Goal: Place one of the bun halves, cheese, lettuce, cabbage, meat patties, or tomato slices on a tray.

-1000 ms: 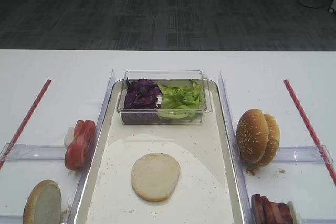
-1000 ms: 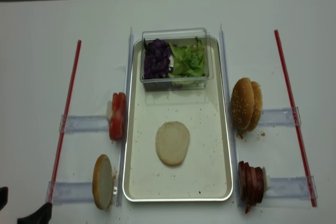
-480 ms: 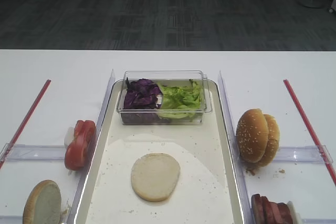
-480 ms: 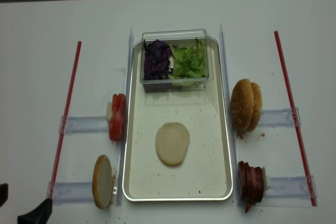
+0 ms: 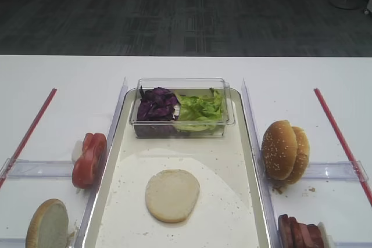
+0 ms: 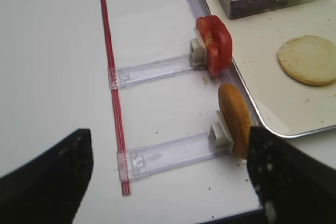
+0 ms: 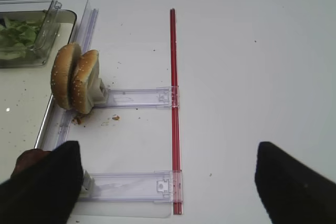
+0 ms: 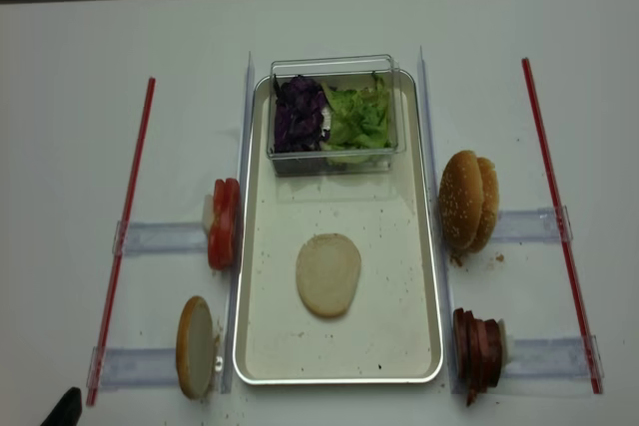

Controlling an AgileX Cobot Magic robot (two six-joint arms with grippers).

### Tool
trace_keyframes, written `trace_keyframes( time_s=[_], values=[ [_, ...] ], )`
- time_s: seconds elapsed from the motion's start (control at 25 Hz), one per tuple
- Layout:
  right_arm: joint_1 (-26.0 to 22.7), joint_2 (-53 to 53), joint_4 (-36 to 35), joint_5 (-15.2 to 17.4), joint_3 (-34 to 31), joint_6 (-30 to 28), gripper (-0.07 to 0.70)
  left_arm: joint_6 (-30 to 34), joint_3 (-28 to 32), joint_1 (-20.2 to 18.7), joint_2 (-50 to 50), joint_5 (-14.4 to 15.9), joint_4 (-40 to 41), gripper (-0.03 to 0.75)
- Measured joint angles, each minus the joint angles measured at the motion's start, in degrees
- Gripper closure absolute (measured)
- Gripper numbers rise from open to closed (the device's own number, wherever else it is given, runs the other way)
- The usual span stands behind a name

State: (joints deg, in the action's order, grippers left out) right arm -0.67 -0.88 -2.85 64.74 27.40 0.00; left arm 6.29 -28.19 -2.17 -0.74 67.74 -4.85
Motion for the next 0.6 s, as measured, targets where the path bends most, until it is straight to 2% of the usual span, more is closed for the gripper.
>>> trace_keyframes(
  time_s=[0.6],
  values=[
    [0.0,0.0,-0.1,0.0,0.0,0.0,-0.045,-0.8,0.0,0.0,-0.1,0.1,0.6,0.163]
  ],
)
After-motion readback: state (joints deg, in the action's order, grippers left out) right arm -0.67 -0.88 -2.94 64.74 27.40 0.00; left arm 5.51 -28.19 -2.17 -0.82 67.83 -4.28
